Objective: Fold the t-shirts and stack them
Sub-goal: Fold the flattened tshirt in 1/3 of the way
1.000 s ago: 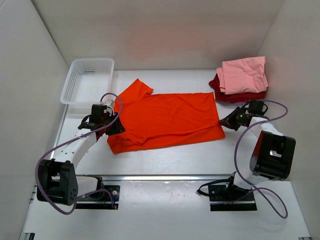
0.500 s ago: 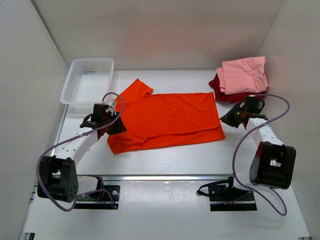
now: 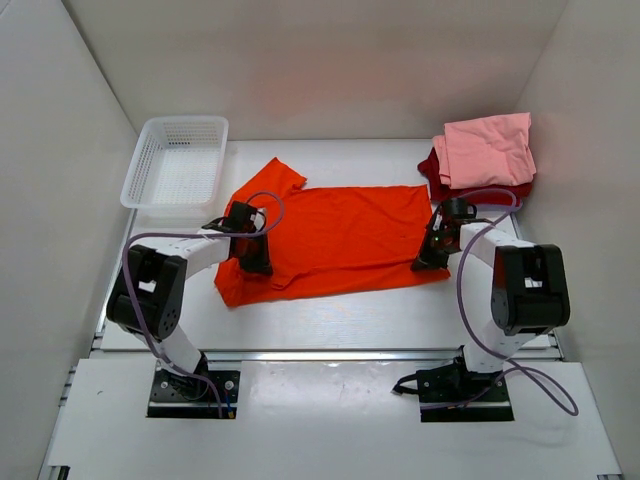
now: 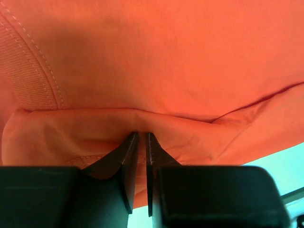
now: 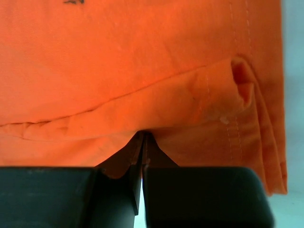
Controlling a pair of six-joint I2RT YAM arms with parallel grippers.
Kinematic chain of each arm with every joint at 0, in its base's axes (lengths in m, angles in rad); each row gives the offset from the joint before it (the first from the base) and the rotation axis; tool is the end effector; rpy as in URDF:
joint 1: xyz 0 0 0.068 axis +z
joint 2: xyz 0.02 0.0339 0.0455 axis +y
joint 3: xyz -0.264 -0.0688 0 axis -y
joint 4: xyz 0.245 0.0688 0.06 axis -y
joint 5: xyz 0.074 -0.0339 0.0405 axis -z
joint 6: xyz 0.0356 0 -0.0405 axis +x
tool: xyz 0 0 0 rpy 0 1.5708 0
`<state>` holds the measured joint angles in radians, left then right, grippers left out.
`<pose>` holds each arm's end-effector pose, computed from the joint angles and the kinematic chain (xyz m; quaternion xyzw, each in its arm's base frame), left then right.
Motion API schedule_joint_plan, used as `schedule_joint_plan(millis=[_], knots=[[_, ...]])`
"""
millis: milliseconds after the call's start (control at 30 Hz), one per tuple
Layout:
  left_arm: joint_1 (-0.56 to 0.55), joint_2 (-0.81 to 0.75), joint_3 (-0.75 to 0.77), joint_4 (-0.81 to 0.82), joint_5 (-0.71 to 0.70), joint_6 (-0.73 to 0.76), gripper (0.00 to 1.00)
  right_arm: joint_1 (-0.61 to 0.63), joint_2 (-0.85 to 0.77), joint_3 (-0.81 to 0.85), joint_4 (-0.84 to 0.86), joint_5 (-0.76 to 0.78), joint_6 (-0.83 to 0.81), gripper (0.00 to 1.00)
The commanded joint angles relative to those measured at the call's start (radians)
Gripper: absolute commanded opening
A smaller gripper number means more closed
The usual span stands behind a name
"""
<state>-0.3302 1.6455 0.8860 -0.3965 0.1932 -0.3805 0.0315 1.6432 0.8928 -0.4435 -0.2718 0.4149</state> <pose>0.2840 -0.1046 0.1519 -0.0046 0.9742 -0.1598 0.1593 0.2986 0.0190 0.1529 0.1605 0.9602 0.1709 0.1515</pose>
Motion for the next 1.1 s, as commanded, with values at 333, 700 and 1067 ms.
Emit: schedule_joint_plan(millis=[333,700,1067], knots=[[-0.013,-0.199,-0.14,-0.134,-0.02,0.063,0.21,0.044,-0.174,-0.158,-0.239,0.126,0.024,0.0],[0.011,-0.401,-0.001,-0.193,0.026,0.052,0.29,0.019,-0.381,-0.062,-0.34,0.207,-0.013,0.02],[0.071,0.038,0.528,0.013,-0.078,0.175,0.53,-0.019,-0.194,0.21,-0.169,0.14,-0.073,0.19]])
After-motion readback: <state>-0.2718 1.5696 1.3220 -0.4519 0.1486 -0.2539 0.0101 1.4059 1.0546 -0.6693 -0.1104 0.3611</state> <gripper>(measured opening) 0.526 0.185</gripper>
